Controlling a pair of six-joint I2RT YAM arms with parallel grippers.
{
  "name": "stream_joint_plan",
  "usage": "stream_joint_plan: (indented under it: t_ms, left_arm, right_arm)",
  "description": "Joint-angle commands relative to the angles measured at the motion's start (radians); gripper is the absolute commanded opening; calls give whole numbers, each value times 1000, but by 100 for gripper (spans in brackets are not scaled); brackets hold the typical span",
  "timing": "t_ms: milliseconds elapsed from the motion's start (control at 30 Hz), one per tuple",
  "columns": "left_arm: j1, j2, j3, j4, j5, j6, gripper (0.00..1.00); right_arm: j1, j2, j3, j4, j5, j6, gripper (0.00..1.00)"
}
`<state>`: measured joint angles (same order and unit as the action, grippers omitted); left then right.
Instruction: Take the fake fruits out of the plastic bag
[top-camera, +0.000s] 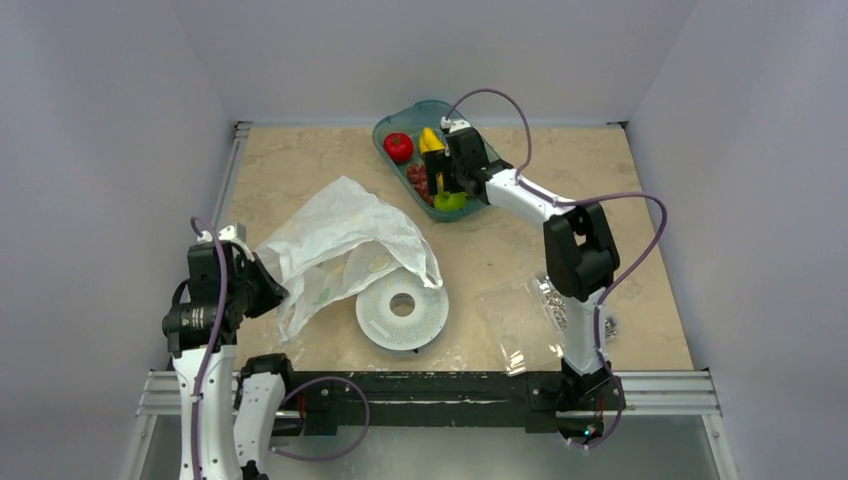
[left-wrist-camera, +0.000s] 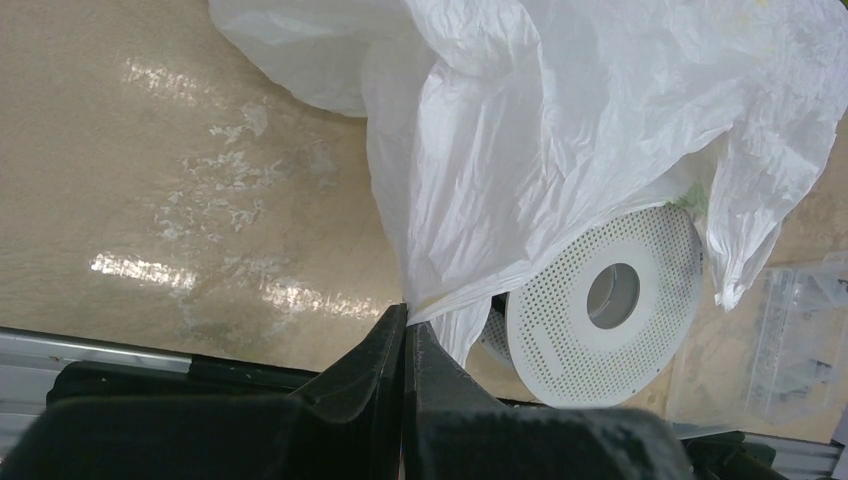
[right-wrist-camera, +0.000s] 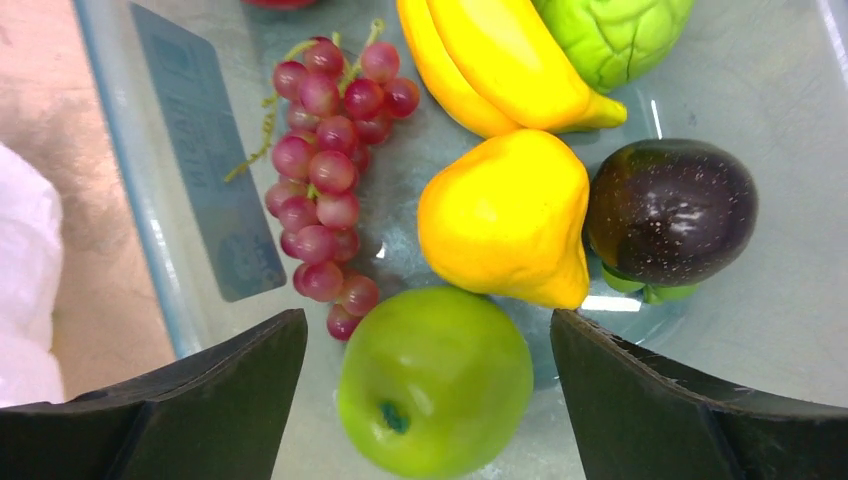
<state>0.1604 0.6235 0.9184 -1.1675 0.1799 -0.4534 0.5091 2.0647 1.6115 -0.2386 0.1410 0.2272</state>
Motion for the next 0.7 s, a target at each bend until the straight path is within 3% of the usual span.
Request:
stream_joint_plan:
  t_ms: [0,233,367,500,667]
  left_arm:
    - [-3,-9,-3,38,26,-6,0]
    - [-2,-26,-6,43,39,-1,0]
    - [-2,-36,-9,47,37,-5,0]
    - [-3,-33,-8,44,40,-2,0]
    - [-3,-38,-8,45,38,-3,0]
  right_arm:
    - [24,-108,5,15,52,-19,94]
    - [118,-251,-46,5,84,-3,93]
    - [202,-355,-114,56,-83,72,86]
    - [332,-480,-303,302,-255,163,83]
    - [494,-540,-487,548,-288,243,71]
